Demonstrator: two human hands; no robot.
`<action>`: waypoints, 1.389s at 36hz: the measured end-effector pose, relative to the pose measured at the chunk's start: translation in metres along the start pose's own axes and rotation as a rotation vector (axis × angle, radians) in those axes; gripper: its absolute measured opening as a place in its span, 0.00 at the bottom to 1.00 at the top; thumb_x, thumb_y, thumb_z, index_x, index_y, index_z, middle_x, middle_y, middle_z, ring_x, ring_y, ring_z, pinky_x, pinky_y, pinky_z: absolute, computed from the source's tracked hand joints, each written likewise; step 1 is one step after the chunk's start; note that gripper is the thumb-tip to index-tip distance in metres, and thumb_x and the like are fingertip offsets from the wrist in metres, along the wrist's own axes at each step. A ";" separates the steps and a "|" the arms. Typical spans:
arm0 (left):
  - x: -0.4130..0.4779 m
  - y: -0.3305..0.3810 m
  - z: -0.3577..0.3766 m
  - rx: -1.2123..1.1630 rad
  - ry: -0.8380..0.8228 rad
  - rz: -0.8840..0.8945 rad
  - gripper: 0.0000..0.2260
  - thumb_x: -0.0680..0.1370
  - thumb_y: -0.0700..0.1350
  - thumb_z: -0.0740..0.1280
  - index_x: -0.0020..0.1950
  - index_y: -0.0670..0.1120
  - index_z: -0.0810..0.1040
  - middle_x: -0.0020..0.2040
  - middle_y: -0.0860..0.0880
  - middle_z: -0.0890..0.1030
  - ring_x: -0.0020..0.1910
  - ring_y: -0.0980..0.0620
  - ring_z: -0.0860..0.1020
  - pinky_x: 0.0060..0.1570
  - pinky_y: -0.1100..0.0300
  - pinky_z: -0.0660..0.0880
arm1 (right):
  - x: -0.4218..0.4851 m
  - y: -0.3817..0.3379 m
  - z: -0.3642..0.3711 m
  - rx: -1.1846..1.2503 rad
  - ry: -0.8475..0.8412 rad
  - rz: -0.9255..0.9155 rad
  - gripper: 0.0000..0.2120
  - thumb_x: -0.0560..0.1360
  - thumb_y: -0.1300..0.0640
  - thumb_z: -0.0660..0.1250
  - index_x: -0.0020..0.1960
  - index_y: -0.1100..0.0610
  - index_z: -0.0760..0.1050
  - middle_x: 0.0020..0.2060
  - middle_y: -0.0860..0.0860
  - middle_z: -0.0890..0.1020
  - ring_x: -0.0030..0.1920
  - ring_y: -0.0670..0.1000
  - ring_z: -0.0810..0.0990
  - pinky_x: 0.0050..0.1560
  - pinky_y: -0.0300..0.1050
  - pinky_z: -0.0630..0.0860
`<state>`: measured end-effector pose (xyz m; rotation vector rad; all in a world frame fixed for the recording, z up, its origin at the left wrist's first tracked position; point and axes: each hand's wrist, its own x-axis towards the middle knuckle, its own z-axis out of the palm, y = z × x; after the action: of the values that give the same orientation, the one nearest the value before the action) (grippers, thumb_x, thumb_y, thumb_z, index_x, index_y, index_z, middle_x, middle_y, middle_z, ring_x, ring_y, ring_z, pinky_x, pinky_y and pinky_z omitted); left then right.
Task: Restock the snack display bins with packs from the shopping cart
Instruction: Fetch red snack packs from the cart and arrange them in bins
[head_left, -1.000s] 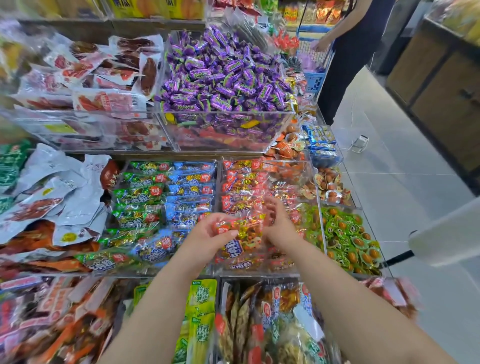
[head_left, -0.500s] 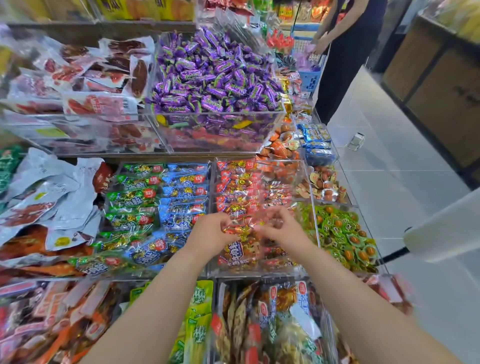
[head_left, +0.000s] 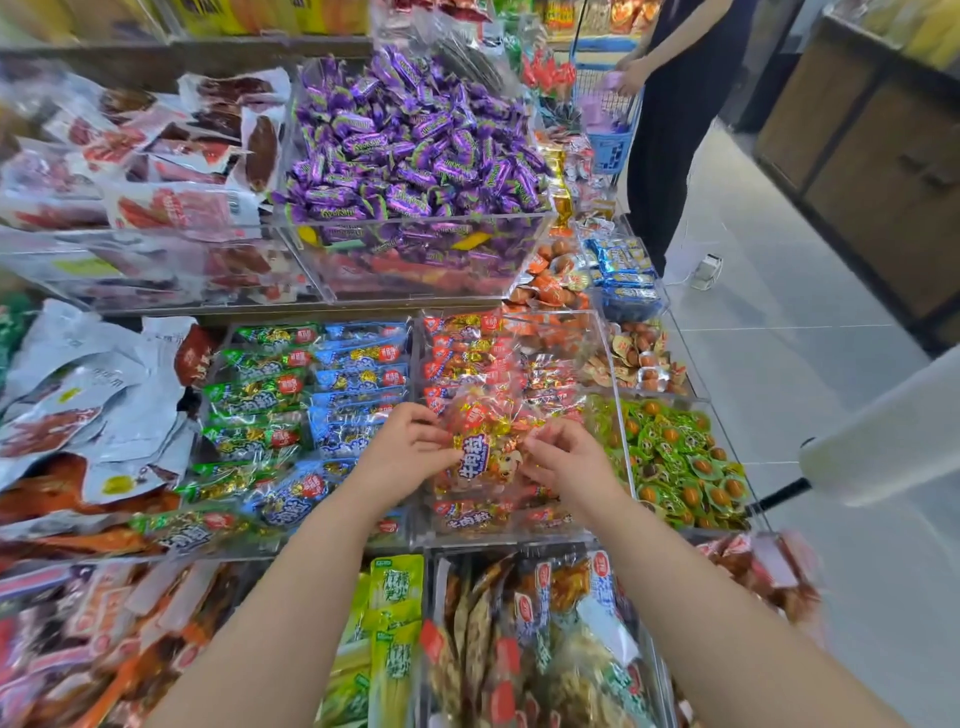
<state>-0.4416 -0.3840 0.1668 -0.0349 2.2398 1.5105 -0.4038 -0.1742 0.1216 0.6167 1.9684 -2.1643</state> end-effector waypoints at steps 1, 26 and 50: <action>-0.001 -0.001 0.000 0.032 -0.003 0.021 0.16 0.71 0.41 0.76 0.52 0.51 0.71 0.49 0.52 0.80 0.50 0.54 0.80 0.46 0.65 0.76 | -0.001 0.000 0.000 0.030 -0.002 0.032 0.09 0.74 0.63 0.69 0.40 0.58 0.70 0.44 0.56 0.77 0.43 0.52 0.81 0.47 0.46 0.81; 0.016 -0.010 0.038 1.587 -0.062 0.206 0.47 0.76 0.62 0.63 0.76 0.49 0.30 0.78 0.44 0.35 0.74 0.39 0.29 0.57 0.34 0.21 | 0.001 -0.001 0.012 -0.795 -0.103 -0.046 0.22 0.65 0.49 0.77 0.51 0.48 0.69 0.43 0.43 0.77 0.42 0.43 0.76 0.37 0.36 0.71; 0.048 -0.002 0.061 1.424 -0.017 0.098 0.63 0.64 0.77 0.62 0.60 0.44 0.12 0.59 0.38 0.13 0.64 0.38 0.18 0.53 0.38 0.17 | 0.000 0.004 -0.025 -1.235 0.388 -0.486 0.26 0.76 0.57 0.64 0.73 0.59 0.63 0.71 0.54 0.67 0.73 0.53 0.61 0.72 0.44 0.49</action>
<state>-0.4636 -0.3203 0.1290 0.4968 2.7698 -0.3038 -0.3973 -0.1497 0.1167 0.3278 3.2880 -0.5465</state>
